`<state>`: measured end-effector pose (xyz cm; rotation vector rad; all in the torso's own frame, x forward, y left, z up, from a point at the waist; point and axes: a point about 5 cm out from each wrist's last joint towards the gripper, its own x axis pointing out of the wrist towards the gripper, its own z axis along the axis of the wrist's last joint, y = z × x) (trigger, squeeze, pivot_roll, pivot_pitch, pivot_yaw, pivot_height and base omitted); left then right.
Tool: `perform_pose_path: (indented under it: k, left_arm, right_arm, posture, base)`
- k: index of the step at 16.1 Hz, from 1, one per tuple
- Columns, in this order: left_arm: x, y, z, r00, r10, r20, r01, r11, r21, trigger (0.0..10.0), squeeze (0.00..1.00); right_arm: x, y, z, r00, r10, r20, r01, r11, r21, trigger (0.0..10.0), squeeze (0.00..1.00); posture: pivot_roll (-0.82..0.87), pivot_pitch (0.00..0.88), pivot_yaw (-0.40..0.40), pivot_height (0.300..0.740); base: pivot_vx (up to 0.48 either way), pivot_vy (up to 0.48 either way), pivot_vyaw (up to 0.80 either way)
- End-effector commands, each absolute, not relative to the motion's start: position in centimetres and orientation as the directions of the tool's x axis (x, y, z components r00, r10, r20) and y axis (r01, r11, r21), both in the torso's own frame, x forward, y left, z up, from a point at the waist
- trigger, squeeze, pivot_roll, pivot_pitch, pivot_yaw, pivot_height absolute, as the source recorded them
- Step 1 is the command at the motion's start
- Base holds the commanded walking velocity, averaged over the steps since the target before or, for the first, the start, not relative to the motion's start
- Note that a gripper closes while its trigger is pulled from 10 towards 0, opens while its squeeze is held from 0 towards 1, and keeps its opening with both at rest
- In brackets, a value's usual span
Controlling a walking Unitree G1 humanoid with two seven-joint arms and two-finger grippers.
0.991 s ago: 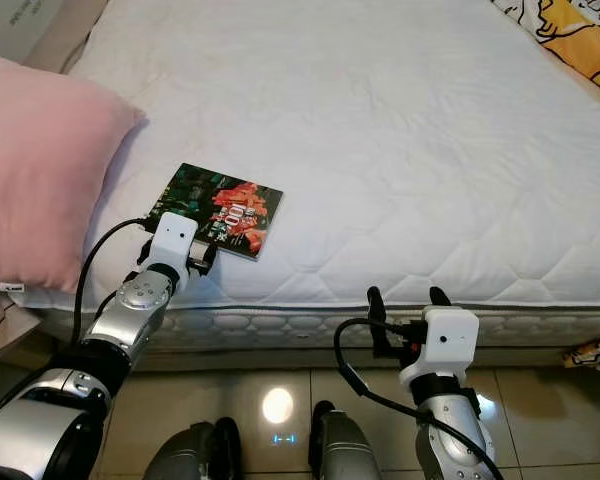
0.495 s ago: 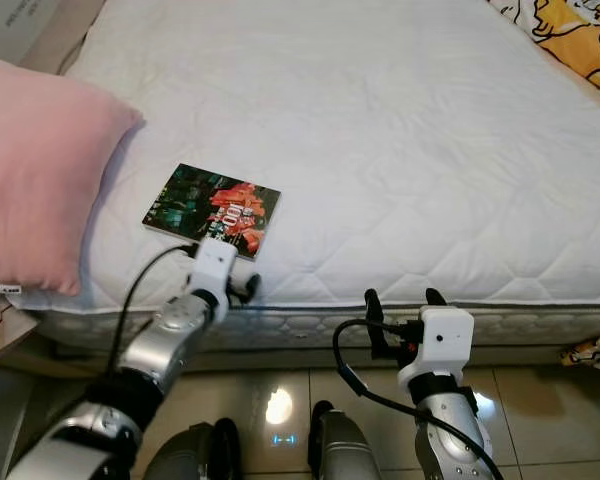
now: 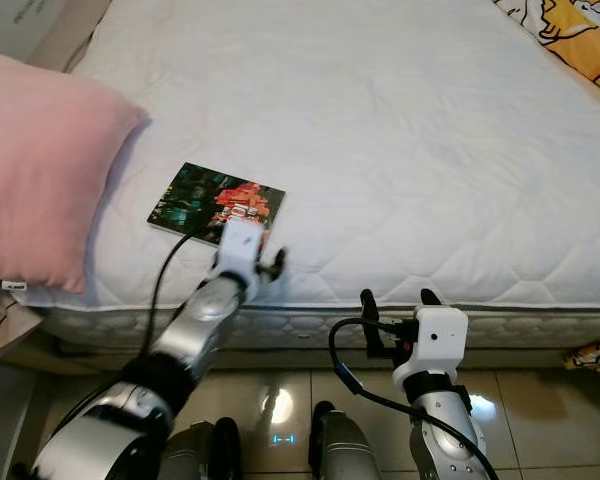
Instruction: Clean up the room
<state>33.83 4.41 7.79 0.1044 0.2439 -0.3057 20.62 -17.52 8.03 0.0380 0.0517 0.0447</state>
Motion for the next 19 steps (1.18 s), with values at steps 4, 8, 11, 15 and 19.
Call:
perform_pose_path:
  k: [4, 8, 11, 15, 19]
  left_arm:
    - [33.1, 3.3, 6.0, 0.887, -0.303, -0.349, 0.336, 0.941, 0.036, 10.0, 0.0]
    - [33.7, 5.3, 6.0, 0.91, -0.244, -0.336, 0.305, 0.941, 0.144, 10.0, 0.0]
    - [34.1, 7.0, 5.8, 0.914, -0.194, -0.355, 0.267, 0.949, 0.167, 10.0, 0.0]
    - [34.7, 9.0, 5.9, 0.929, -0.119, -0.35, 0.212, 0.947, 0.241, 10.0, 0.0]
    - [34.3, 9.6, 5.1, 0.911, -0.112, -0.397, 0.224, 0.943, 0.248, 10.0, 0.0]
  right_arm:
    - [20.3, -17.8, 7.6, 0.997, 0.028, -0.071, -0.026, 0.999, 0.032, 10.0, 0.16]
    - [20.3, -17.8, 7.6, 0.997, 0.024, -0.069, -0.022, 0.999, 0.031, 10.0, 0.16]
    - [20.2, -17.8, 7.5, 0.997, 0.03, -0.074, -0.027, 0.999, 0.031, 10.0, 0.16]
    - [20.3, -17.9, 7.4, 0.997, 0.033, -0.076, -0.031, 0.999, 0.027, 10.0, 0.16]
    - [20.1, -18.0, 7.3, 0.996, 0.033, -0.081, -0.031, 0.999, 0.021, 10.0, 0.16]
  posture:
    - [-0.18, 0.199, 0.027, 0.736]
    - [-0.18, 0.2, 0.027, 0.736]
    - [-0.17, 0.196, 0.022, 0.736]
    - [-0.18, 0.181, 0.022, 0.736]
    - [-0.18, 0.176, 0.019, 0.736]
  base:
    - [0.0, 0.0, 0.0]
    - [0.0, 0.0, 0.0]
    - [0.0, 0.0, 0.0]
    - [0.0, 0.0, 0.0]
    - [0.0, 0.0, 0.0]
